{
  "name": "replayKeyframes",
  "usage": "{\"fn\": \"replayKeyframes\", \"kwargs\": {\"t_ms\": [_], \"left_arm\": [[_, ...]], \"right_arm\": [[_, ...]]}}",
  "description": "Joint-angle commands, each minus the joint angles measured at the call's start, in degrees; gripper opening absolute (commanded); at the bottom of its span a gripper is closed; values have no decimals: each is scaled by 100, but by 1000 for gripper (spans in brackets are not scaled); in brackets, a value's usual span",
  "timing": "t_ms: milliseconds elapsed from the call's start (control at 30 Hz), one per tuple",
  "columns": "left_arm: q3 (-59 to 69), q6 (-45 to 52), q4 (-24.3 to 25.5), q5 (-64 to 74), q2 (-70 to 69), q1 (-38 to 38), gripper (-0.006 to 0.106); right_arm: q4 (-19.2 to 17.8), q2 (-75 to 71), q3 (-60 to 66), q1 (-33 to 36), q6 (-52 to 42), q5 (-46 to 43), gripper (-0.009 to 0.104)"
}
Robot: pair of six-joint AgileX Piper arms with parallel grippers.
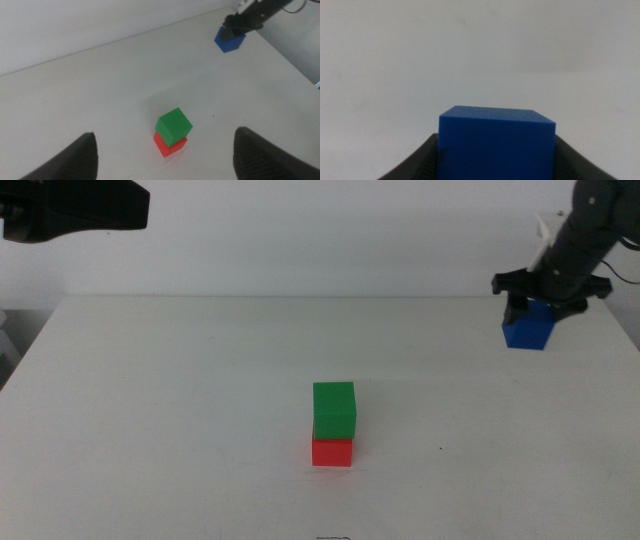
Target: Stack red cubes first, then green, then blue cubes in a specific spot.
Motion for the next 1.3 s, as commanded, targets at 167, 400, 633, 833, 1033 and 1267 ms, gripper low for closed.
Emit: {"fn": "replayKeyframes", "kwargs": {"t_ms": [167,400,633,833,1033,1267], "left_arm": [[-114,4,-253,-307,-78,-4,91],[-114,4,-253,-307,-78,-4,91],[-114,4,-253,-307,-78,-4,91],[-114,4,-253,-307,-78,-4,91],[-114,4,-253,-307,-78,-4,91],[-114,4,-253,-307,-78,-4,91]], "right_arm": [[-123,-1882,1587,160,352,-654,-1],[-840,-2601,1931,1061,1461,-424,-1],[-1742,-2640,1853,2488,3041,-66,-1],[-1965,-2404,1287,3298,3630,464,-1],[-1965,-1891,378,3828,3757,1104,-1],[-1725,-1542,89,4062,4059,1162,-1]]}}
